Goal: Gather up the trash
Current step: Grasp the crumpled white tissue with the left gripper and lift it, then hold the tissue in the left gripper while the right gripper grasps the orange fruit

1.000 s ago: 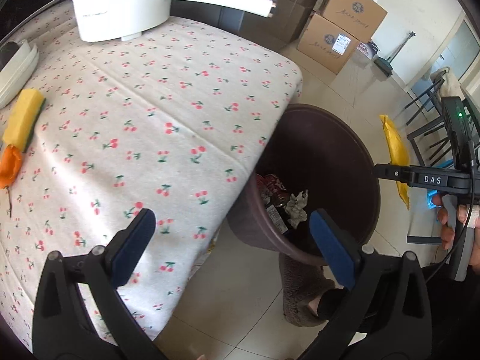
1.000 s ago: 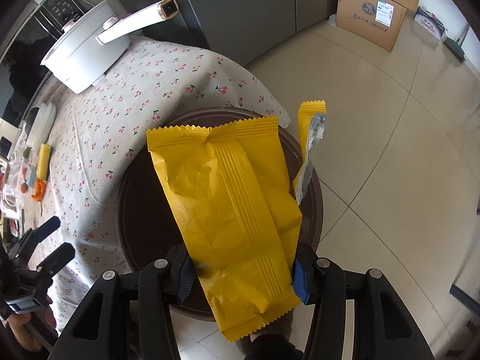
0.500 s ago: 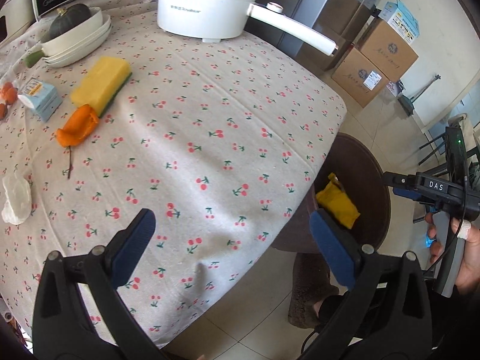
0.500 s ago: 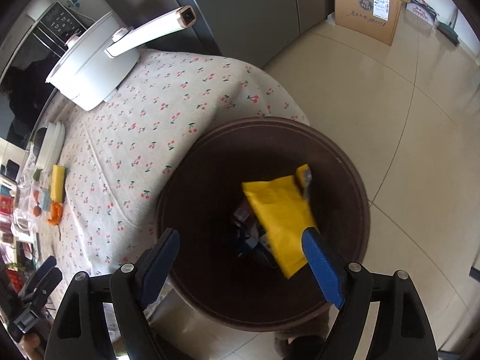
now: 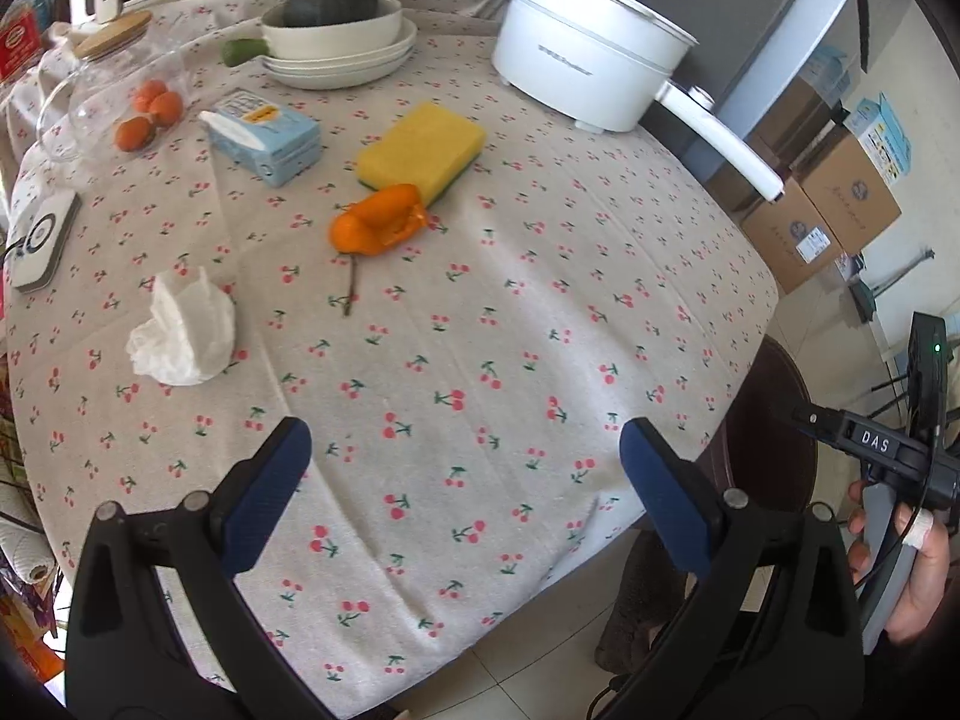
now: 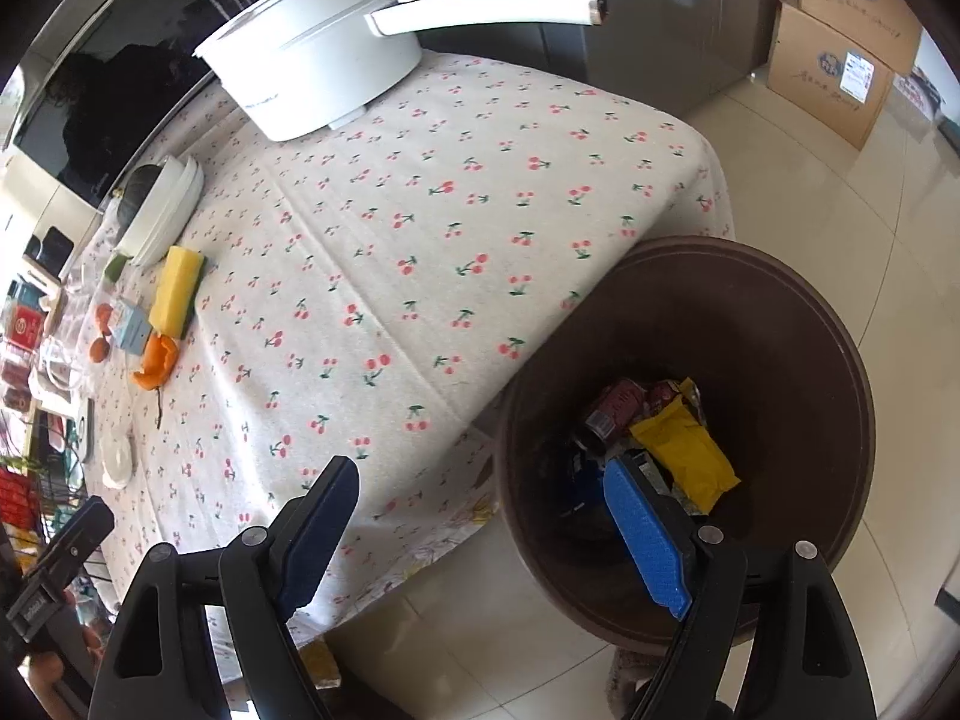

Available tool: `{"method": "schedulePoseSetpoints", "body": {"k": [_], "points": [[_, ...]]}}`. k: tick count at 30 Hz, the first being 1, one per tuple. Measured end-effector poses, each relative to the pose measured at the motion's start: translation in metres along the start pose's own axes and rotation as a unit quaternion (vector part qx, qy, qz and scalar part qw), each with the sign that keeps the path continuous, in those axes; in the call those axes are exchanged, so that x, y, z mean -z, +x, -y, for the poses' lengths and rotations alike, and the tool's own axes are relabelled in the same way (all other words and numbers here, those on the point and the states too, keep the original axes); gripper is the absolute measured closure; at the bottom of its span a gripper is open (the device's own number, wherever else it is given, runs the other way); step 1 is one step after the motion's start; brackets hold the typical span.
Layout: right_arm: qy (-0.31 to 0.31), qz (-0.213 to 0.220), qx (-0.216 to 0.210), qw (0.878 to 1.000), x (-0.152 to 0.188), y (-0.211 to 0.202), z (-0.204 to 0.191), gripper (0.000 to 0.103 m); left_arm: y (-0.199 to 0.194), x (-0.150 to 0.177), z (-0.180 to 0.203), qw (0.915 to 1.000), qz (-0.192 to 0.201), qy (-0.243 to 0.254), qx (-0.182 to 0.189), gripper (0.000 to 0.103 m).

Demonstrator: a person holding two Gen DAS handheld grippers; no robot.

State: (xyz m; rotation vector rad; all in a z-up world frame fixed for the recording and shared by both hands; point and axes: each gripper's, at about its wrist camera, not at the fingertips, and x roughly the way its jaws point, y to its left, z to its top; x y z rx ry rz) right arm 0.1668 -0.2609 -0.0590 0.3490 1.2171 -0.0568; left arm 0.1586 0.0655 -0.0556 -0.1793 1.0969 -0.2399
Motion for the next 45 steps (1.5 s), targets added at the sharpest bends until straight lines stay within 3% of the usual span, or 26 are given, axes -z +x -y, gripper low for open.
{"method": "schedulePoseSetpoints", "body": {"k": [12, 18, 22, 30, 32, 34, 36, 37, 39, 43, 45], "points": [[-0.121, -0.021, 0.001, 0.992, 0.002, 0.036, -0.100, 0.017, -0.014, 0.006, -0.084, 0.9937, 0.012, -0.111, -0.014, 0.001], [-0.175, -0.030, 0.009, 0.984, -0.008, 0.051, -0.140, 0.017, -0.013, 0.007, -0.114, 0.9911, 0.004, -0.130, -0.031, 0.001], [-0.187, -0.030, 0.002, 0.982, -0.015, 0.060, -0.156, 0.017, -0.007, 0.003, -0.131, 0.9891, 0.003, -0.136, -0.058, 0.001], [-0.187, -0.039, -0.003, 0.982, -0.027, 0.082, -0.162, 0.017, 0.024, -0.013, -0.130, 0.9864, 0.000, -0.154, -0.058, 0.002], [-0.195, -0.040, -0.006, 0.980, -0.027, 0.086, -0.162, 0.017, 0.033, -0.016, -0.131, 0.9852, -0.002, -0.162, -0.056, 0.007], [-0.206, -0.043, -0.003, 0.977, -0.026, 0.090, -0.164, 0.017, 0.042, -0.016, -0.133, 0.9841, -0.006, -0.172, -0.043, 0.028], [-0.217, -0.041, -0.001, 0.975, -0.026, 0.091, -0.165, 0.017, 0.041, -0.018, -0.131, 0.9840, 0.007, -0.173, -0.044, 0.034], [-0.221, -0.040, -0.001, 0.974, -0.026, 0.091, -0.166, 0.017, 0.040, -0.019, -0.132, 0.9836, 0.008, -0.177, -0.036, 0.048], [-0.226, -0.040, -0.001, 0.973, -0.025, 0.091, -0.167, 0.017, 0.040, -0.019, -0.133, 0.9822, 0.010, -0.187, -0.020, 0.063], [-0.231, -0.040, -0.004, 0.972, -0.026, 0.091, -0.172, 0.017, 0.034, -0.017, -0.134, 0.9832, 0.013, -0.181, -0.021, 0.079], [-0.233, -0.039, -0.007, 0.972, -0.025, 0.091, -0.176, 0.017, 0.027, -0.016, -0.136, 0.9836, 0.018, -0.178, -0.020, 0.079]]}}
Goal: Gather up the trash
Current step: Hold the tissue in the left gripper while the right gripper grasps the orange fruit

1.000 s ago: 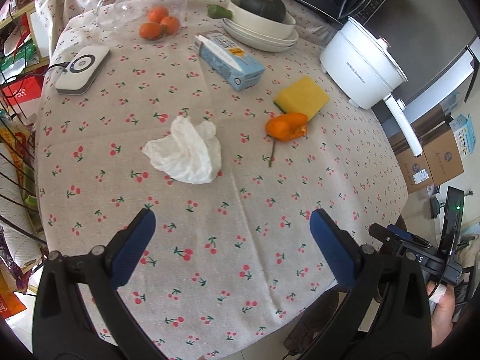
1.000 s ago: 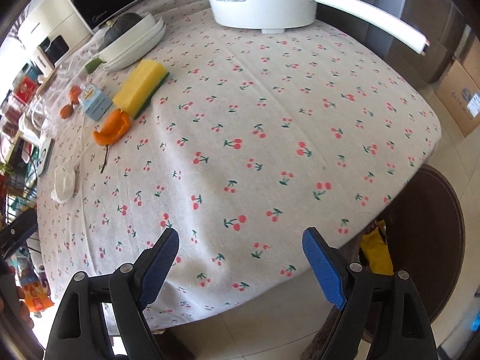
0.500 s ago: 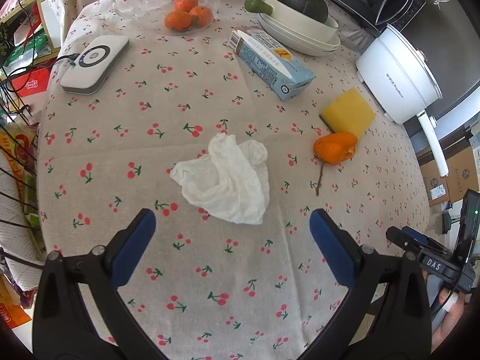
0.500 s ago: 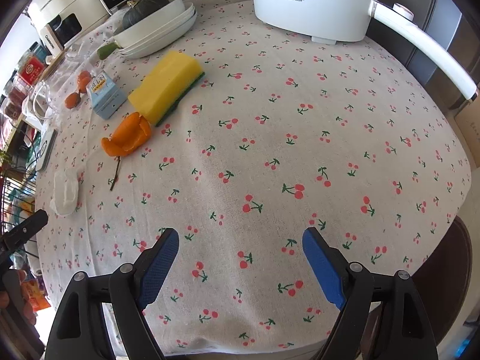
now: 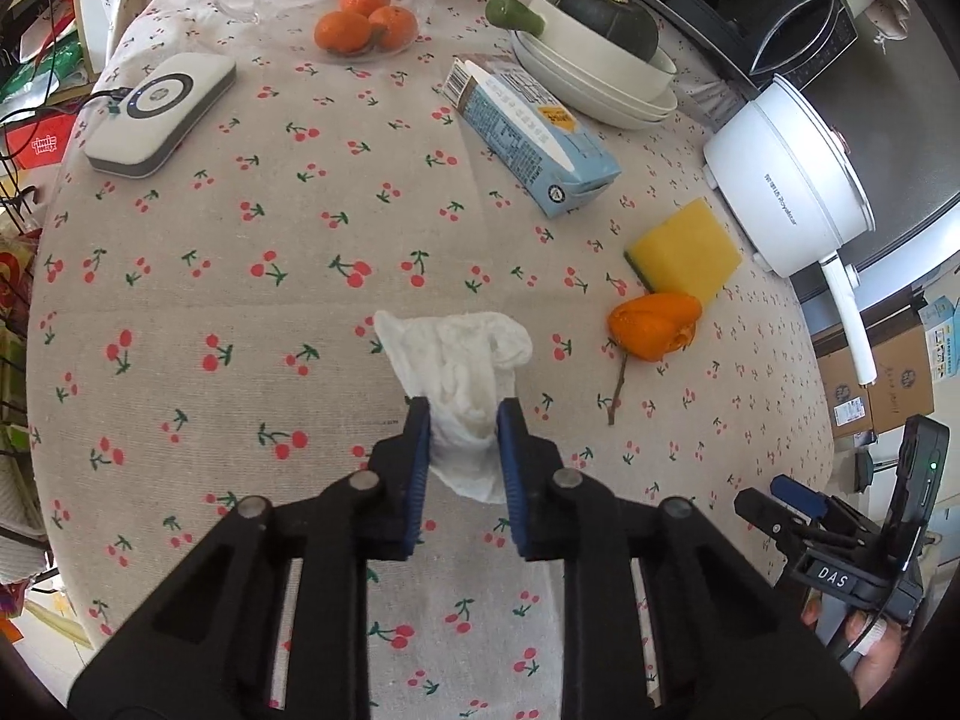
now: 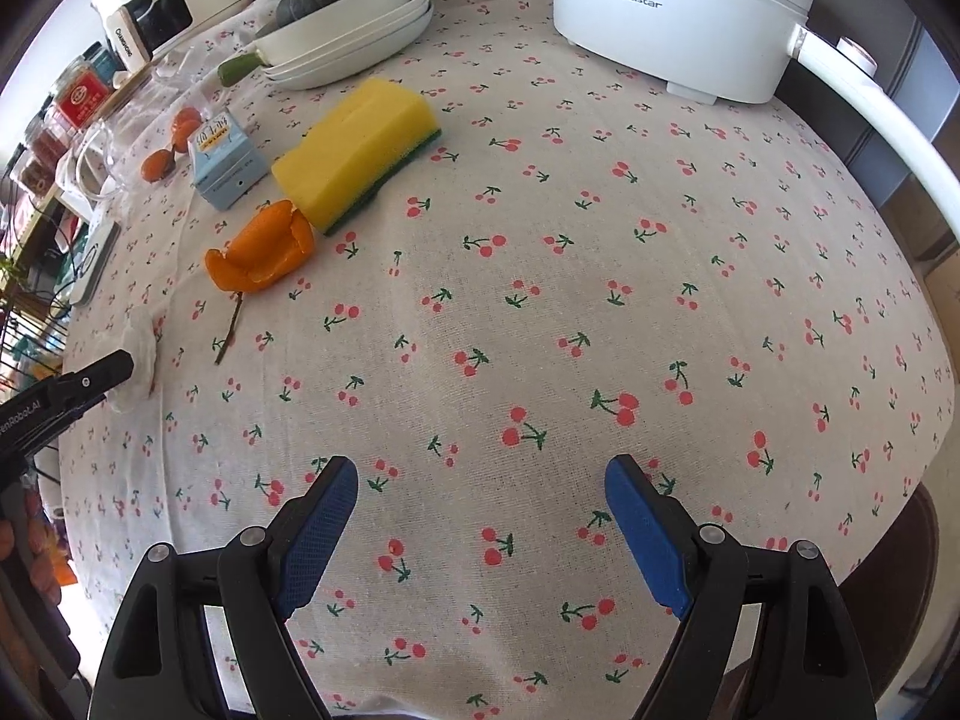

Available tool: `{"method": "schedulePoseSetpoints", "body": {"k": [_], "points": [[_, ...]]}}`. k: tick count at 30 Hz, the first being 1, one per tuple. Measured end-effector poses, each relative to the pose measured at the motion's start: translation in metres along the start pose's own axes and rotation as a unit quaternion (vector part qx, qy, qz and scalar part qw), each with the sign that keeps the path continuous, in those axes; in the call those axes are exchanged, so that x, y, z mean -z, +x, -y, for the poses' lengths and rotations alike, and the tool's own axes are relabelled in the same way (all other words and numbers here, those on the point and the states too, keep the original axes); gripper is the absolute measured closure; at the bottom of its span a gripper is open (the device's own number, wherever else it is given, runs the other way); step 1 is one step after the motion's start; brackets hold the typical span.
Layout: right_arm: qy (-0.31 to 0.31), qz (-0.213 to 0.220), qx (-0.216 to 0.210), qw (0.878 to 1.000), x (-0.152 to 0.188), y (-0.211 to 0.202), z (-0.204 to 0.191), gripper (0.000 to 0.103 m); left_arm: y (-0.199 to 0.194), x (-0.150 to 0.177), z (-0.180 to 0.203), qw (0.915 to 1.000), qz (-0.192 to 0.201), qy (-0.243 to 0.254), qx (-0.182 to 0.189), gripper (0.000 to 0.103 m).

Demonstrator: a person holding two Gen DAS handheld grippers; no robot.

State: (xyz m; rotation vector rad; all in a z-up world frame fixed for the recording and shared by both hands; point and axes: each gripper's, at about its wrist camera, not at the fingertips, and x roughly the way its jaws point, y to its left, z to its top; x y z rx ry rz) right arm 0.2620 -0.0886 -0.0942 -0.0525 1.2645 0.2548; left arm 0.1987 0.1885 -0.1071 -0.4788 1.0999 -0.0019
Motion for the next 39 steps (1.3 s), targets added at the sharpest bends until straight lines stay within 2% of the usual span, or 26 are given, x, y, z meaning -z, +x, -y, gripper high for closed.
{"method": "schedulePoseSetpoints", "body": {"k": [8, 16, 22, 30, 33, 35, 36, 38, 39], "points": [[-0.041, 0.023, -0.020, 0.999, -0.012, 0.005, -0.036, 0.017, -0.022, -0.004, -0.011, 0.9995, 0.023, -0.012, 0.018, 0.082], [-0.086, 0.056, -0.045, 0.994, -0.027, 0.008, -0.075, 0.017, -0.027, -0.008, -0.016, 0.9986, 0.032, -0.028, 0.033, 0.082], [-0.074, 0.058, -0.063, 0.994, -0.049, 0.025, -0.099, 0.017, -0.031, -0.009, -0.021, 0.9977, 0.035, -0.042, 0.040, 0.082], [-0.059, 0.063, -0.040, 0.996, -0.066, 0.053, -0.119, 0.017, -0.034, -0.011, -0.030, 0.9977, 0.039, -0.046, 0.032, 0.082], [-0.054, 0.069, -0.029, 0.996, -0.067, 0.056, -0.118, 0.029, -0.036, -0.010, -0.030, 0.9976, 0.039, -0.046, 0.034, 0.082], [-0.057, 0.073, -0.027, 0.995, -0.068, 0.054, -0.116, 0.049, -0.037, -0.010, -0.029, 0.9977, 0.039, -0.042, 0.035, 0.082], [-0.056, 0.072, -0.032, 0.995, -0.068, 0.052, -0.114, 0.052, -0.038, -0.009, -0.028, 0.9978, 0.040, -0.040, 0.035, 0.082], [-0.056, 0.067, -0.043, 0.995, -0.067, 0.049, -0.111, 0.067, -0.040, -0.009, -0.026, 0.9978, 0.042, -0.036, 0.036, 0.082], [-0.056, 0.066, -0.042, 0.995, -0.066, 0.047, -0.109, 0.067, -0.041, -0.008, -0.025, 0.9978, 0.043, -0.035, 0.037, 0.082]]}}
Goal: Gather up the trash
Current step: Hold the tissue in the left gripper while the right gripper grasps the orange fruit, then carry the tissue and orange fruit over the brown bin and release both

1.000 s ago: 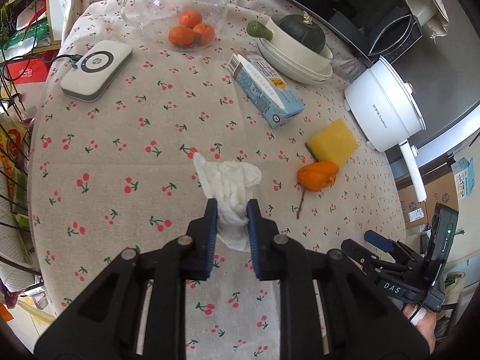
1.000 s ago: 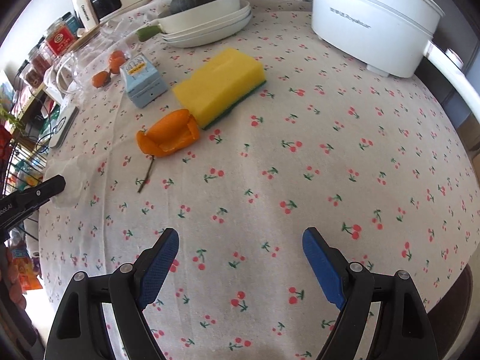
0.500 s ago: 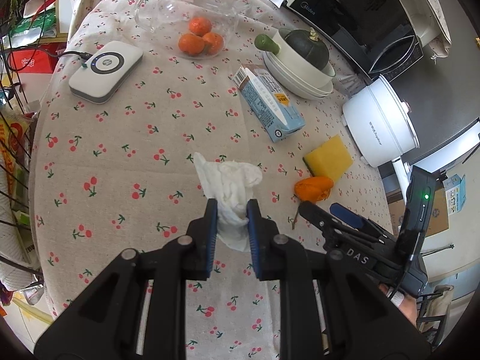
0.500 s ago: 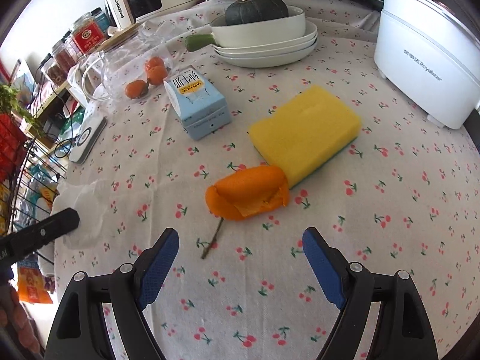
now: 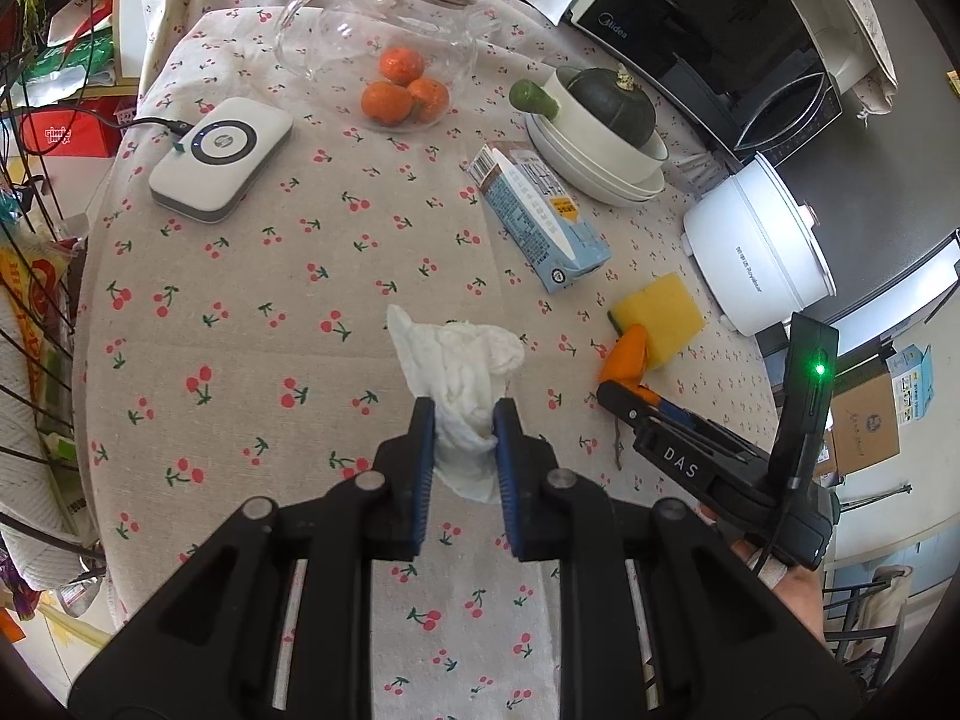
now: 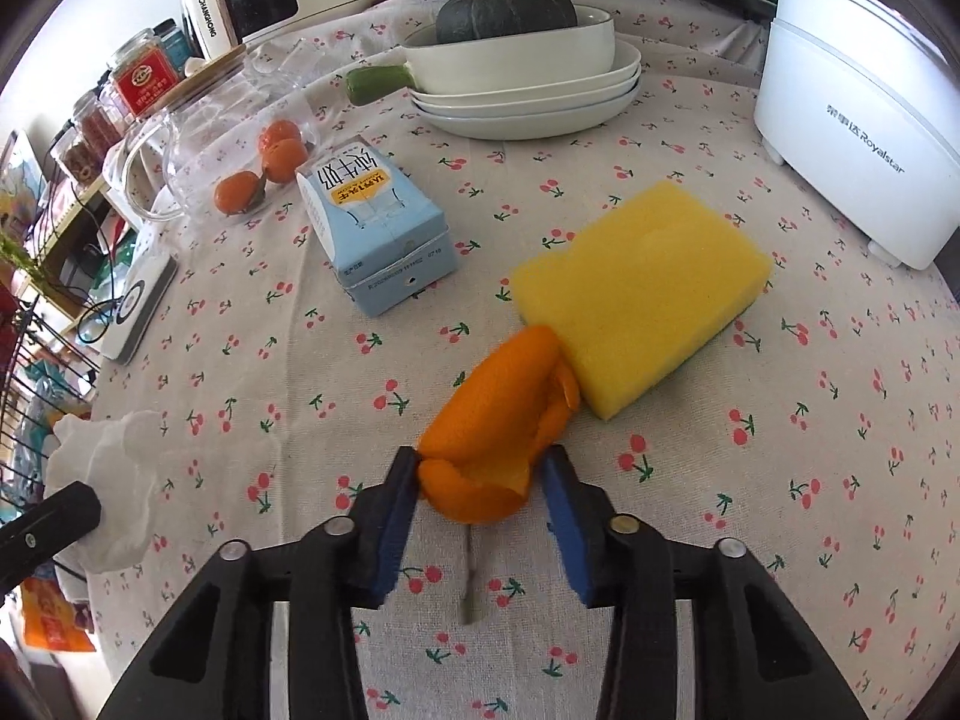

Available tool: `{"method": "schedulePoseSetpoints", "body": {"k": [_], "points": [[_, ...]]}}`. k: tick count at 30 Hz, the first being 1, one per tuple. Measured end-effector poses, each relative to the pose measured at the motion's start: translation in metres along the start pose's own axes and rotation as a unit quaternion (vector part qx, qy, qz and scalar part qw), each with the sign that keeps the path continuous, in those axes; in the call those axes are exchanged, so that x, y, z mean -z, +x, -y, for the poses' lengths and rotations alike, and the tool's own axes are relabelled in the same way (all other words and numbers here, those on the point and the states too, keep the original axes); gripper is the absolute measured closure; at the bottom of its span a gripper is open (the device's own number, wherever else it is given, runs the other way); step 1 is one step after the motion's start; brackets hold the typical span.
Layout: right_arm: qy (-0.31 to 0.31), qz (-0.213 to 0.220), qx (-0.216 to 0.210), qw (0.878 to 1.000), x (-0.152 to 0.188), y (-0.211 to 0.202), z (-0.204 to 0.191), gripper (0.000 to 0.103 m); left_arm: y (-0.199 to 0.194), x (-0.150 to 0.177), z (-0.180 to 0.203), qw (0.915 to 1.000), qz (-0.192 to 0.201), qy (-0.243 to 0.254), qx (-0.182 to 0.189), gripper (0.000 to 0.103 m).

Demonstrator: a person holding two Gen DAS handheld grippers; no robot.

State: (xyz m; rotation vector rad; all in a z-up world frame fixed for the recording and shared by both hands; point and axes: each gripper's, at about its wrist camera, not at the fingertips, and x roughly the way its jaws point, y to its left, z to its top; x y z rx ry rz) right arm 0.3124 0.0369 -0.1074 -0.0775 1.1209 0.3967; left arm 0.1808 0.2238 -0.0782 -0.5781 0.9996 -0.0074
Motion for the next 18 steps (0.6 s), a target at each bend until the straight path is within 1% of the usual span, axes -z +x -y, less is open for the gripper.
{"method": "schedulePoseSetpoints", "body": {"k": [4, 11, 18], "points": [[-0.001, 0.002, -0.004, 1.000, 0.007, -0.017, 0.009, 0.071, -0.003, 0.001, 0.004, 1.0000, 0.001, 0.006, 0.003, 0.082], [0.001, 0.021, -0.004, 1.000, 0.024, -0.062, 0.033, 0.071, -0.002, 0.005, 0.018, 0.9996, -0.003, 0.027, 0.008, 0.082], [0.008, 0.030, -0.002, 1.000, 0.048, -0.098, 0.065, 0.071, 0.004, 0.013, 0.042, 0.9983, -0.016, 0.049, 0.026, 0.082]]}}
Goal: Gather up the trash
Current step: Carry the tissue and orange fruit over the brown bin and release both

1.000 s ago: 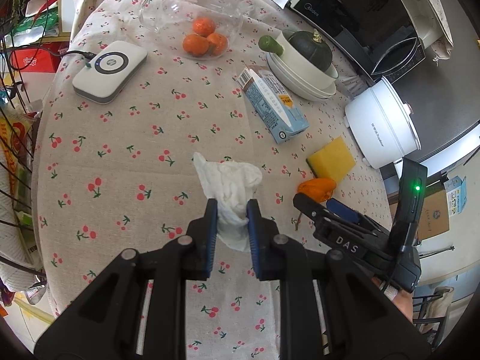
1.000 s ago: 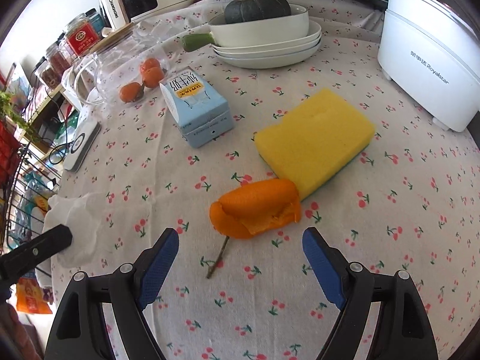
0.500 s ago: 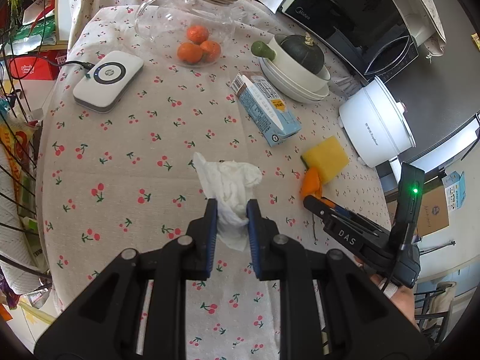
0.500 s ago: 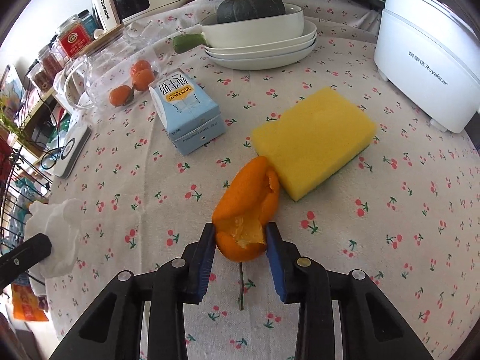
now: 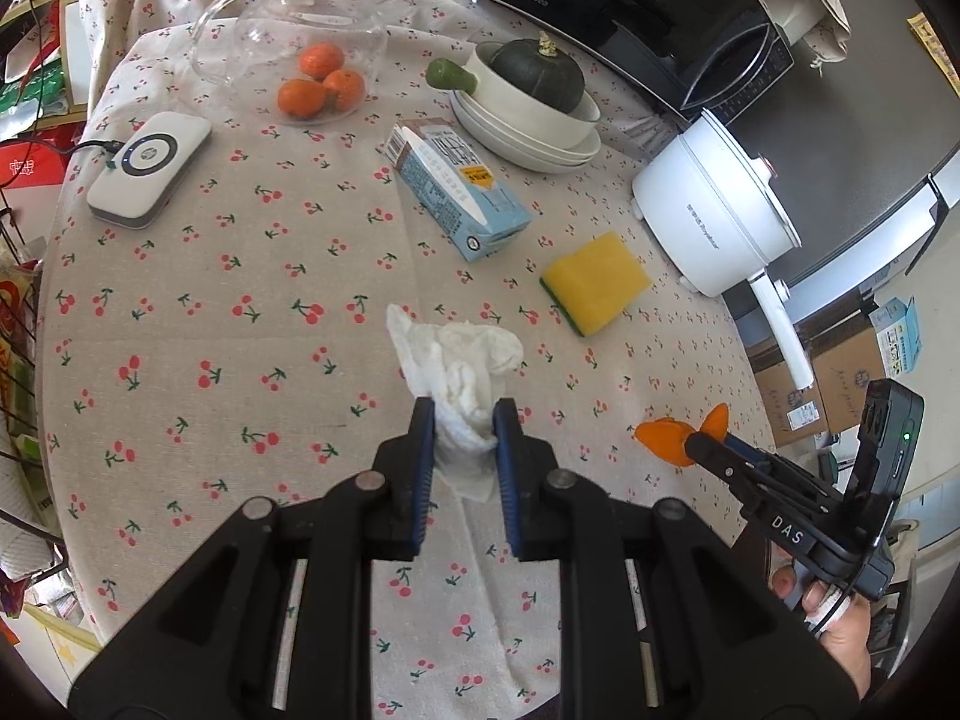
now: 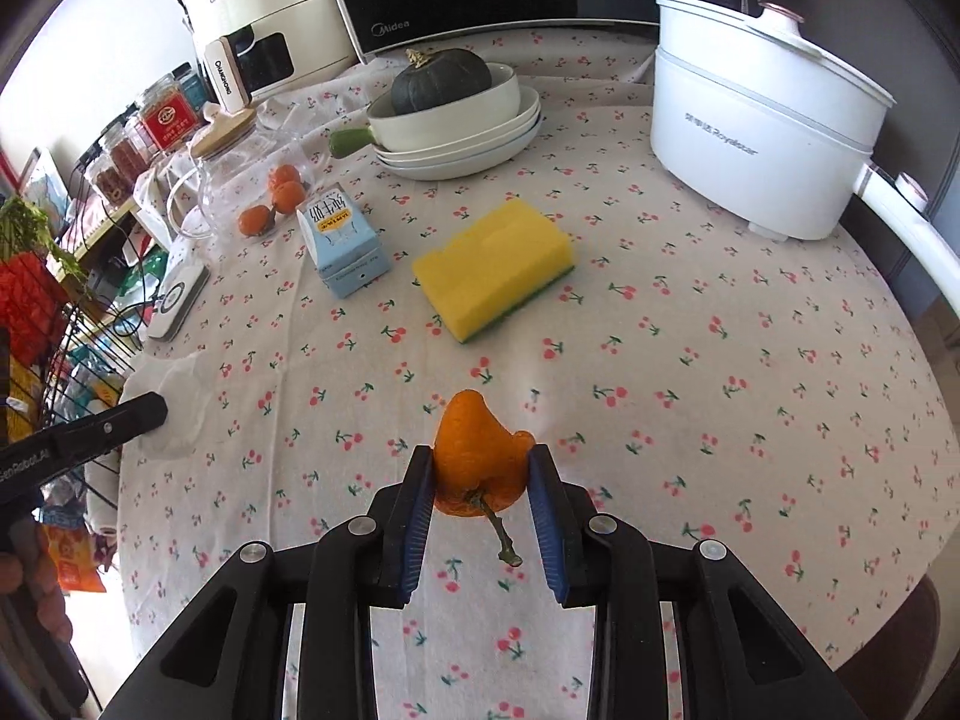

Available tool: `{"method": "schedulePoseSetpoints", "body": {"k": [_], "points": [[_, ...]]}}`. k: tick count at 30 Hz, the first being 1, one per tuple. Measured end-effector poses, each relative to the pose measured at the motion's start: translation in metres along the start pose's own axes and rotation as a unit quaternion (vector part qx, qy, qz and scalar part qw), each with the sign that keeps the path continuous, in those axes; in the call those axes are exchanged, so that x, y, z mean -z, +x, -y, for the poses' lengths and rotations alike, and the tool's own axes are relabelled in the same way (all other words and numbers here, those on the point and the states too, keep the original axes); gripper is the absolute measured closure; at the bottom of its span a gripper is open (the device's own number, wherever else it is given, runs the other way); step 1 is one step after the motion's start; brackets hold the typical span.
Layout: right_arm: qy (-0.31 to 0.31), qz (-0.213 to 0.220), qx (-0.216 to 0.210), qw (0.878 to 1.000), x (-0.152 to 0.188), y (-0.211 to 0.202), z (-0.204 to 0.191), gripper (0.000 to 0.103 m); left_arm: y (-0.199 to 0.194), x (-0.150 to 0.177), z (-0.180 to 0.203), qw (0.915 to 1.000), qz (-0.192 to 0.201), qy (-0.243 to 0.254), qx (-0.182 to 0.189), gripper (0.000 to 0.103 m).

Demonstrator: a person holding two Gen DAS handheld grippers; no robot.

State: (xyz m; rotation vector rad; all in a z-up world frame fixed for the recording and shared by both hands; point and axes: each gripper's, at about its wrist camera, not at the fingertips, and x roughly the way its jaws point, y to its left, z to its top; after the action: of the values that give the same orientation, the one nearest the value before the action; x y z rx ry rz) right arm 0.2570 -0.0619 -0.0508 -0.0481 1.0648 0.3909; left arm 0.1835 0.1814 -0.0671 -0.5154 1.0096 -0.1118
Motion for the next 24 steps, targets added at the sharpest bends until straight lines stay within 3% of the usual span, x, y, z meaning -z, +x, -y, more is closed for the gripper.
{"method": "schedulePoseSetpoints", "body": {"k": [14, 24], "points": [[0.042, 0.014, -0.013, 0.999, 0.049, -0.054, 0.053, 0.071, 0.034, 0.032, 0.066, 0.9943, -0.054, 0.091, 0.012, 0.082], [0.080, 0.036, 0.021, 0.996, 0.085, -0.096, 0.114, 0.071, 0.048, 0.061, 0.131, 0.9828, -0.076, 0.164, 0.038, 0.082]]}}
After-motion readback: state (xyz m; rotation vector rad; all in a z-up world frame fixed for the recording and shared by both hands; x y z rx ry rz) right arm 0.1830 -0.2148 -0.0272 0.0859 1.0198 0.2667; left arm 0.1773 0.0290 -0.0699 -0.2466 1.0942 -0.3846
